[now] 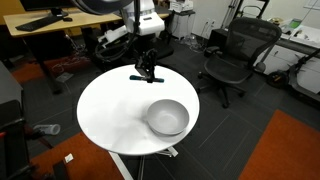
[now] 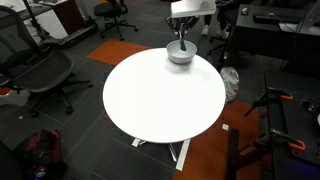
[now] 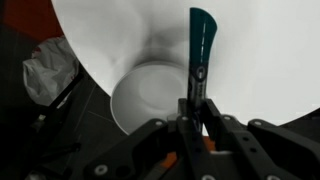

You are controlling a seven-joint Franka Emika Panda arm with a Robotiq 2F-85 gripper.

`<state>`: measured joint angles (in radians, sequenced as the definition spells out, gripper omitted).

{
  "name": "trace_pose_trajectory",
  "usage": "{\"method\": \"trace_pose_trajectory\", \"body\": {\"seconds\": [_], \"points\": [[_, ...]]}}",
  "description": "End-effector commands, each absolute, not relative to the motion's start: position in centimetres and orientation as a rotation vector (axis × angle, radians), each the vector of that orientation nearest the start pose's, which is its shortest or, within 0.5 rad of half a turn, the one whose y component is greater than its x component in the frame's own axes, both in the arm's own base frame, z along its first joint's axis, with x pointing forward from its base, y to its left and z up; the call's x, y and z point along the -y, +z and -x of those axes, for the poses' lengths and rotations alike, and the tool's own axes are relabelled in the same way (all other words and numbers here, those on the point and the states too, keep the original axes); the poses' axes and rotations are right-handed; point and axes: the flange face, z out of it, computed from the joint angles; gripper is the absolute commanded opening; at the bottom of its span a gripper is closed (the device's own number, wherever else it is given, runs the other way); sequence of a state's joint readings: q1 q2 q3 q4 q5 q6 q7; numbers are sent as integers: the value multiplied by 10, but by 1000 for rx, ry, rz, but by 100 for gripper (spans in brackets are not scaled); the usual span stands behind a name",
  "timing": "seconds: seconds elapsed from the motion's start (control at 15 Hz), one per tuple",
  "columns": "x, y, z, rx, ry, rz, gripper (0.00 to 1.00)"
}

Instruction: Put the pen in the bowl

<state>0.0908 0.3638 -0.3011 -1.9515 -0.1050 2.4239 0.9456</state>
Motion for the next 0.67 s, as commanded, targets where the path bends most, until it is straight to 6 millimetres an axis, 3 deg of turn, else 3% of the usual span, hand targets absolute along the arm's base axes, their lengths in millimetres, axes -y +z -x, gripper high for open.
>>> {"method": "trace_pose_trajectory", "body": {"seconds": [0.0, 0.33, 0.6], "points": [[150, 323, -615, -1816, -333, 2720, 5], [183, 310, -618, -1930, -340, 2641, 5], [205, 286, -621, -1976, -299, 2631, 5]]}}
